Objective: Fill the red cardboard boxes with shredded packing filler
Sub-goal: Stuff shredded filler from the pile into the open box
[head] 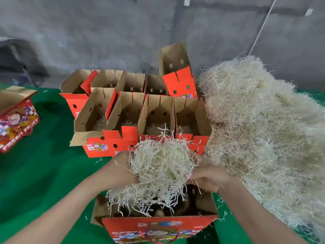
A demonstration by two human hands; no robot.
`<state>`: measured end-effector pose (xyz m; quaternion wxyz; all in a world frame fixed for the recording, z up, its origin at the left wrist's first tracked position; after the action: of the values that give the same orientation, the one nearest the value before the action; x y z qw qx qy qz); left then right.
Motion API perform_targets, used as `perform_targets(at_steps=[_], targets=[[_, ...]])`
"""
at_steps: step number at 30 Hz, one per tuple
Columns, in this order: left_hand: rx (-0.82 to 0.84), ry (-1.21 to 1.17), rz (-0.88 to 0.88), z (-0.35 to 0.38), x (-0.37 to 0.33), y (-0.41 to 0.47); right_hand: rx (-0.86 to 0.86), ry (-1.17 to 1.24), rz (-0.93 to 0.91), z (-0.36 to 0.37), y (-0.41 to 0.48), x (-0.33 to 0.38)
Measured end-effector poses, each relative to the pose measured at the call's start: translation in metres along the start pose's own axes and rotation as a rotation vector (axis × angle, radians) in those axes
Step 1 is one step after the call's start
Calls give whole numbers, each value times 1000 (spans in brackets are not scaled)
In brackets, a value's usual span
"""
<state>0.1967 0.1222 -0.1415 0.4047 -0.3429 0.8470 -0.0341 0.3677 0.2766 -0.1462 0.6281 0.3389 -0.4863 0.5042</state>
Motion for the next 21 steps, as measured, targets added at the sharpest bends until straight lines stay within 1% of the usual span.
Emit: perform_targets(at_steps=[2, 4, 5, 6, 8, 9, 10, 11, 12, 14, 16, 18, 19, 20, 21], targets=[[82, 73, -36, 9, 1, 0, -70, -3, 36, 10, 1, -13], [264, -38, -133, 15, 8, 3, -217, -200, 86, 24, 4, -27], [370, -126, -191, 19, 14, 5, -249, -293, 101, 28, 6, -37], [460, -202, -245, 23, 19, 5, -279, -332, 93, 30, 7, -47], [553, -295, -289, 31, 24, 1, -285, -375, 80, 36, 7, -57], [549, -350, -298, 35, 23, -1, -243, -374, 75, 38, 6, -60], [510, -406, -337, 38, 22, -3, -203, -364, 73, 41, 5, -63], [468, -450, -382, 42, 23, -2, -188, -365, 74, 40, 3, -65], [440, -509, -403, 43, 26, -1, -207, -354, 68, 38, 1, -65], [425, -629, -366, 38, 38, -1, -294, -279, 39, 31, -4, -59], [396, -700, -418, 30, 47, 5, -394, -225, 23, 21, -11, -51], [319, -744, -481, 21, 51, 9, -487, -244, 52, 15, -17, -47], [297, -760, -484, 17, 52, 9, -537, -288, 65, 11, -20, -49], [292, -771, -472, 15, 53, 9, -566, -320, 73, 11, -20, -49], [311, -757, -455, 14, 53, 10, -542, -336, 67, 12, -18, -51]])
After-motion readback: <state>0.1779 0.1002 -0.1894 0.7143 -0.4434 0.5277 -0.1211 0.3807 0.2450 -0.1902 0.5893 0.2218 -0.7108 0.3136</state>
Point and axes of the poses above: each hand's wrist, its own y-axis towards the middle knuckle, its own z-axis out of the palm, x = y × z, the point moved 2 cm from there along y, towards the middle knuckle, and after that the axes turned 14 degrees about -z, right-handed, at the moved point
